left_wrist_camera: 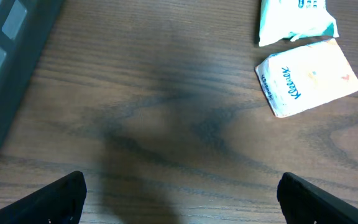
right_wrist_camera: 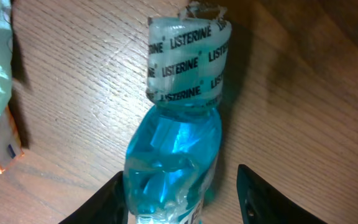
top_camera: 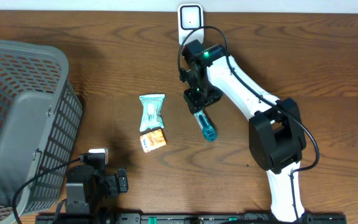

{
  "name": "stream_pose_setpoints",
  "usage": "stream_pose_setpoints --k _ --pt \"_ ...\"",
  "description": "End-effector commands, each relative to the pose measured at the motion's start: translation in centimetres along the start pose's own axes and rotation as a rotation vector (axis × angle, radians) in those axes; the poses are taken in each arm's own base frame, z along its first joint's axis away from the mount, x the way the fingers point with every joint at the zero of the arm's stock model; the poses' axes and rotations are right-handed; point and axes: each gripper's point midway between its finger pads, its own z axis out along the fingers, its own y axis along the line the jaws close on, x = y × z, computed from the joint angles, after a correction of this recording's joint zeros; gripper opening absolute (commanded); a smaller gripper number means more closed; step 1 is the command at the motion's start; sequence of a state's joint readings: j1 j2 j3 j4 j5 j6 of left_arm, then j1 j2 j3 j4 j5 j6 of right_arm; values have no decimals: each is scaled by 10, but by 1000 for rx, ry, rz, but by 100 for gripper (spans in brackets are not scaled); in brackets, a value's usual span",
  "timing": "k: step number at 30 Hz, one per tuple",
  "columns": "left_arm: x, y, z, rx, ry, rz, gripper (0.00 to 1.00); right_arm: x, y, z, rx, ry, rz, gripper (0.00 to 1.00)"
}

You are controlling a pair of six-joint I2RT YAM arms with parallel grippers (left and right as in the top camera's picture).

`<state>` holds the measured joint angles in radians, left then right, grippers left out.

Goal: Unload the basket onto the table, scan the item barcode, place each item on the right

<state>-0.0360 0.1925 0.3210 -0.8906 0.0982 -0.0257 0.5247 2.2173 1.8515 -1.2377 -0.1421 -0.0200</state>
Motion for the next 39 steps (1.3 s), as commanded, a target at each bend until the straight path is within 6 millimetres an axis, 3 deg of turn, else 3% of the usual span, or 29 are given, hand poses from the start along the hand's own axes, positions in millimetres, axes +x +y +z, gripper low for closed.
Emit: stream_pose_setpoints --k 1,3,7,10,12,15,18,19,22,24,27,32,39 --pt "-3 0 -2 -3 -10 -3 98 -3 1 -3 -7 -13 -16 50" --pt "-3 0 -2 -3 -10 -3 98 -7 1 -7 -7 -26 -16 51" --pt "-3 0 -2 -3 -10 -3 98 -9 9 -60 -7 -59 14 55" --pt "-3 0 -2 -3 -10 -3 98 4 18 -118 -8 -138 43 60" --pt "-3 0 -2 -3 -10 -3 98 11 22 -144 -10 -199 49 62" --pt "-3 0 -2 -3 -10 -3 98 33 16 -199 57 -347 108 66" --pt "-3 0 -2 -3 -10 -3 98 58 3 -232 156 -497 182 67" --pt "-3 0 -2 -3 -10 -3 98 64 2 -234 174 -540 189 68" --pt "-3 0 -2 -3 -10 -3 98 79 5 -219 185 -684 162 72" --pt "-3 0 -2 -3 -10 -3 98 89 7 -181 163 -764 137 99" --pt "-3 0 -2 -3 -10 -3 98 96 15 -125 66 -844 94 99" --pt "-3 0 -2 -3 -10 -3 98 95 15 -74 47 -887 18 99" --pt "-3 0 -2 -3 -10 -3 98 89 22 -11 72 -758 -93 99"
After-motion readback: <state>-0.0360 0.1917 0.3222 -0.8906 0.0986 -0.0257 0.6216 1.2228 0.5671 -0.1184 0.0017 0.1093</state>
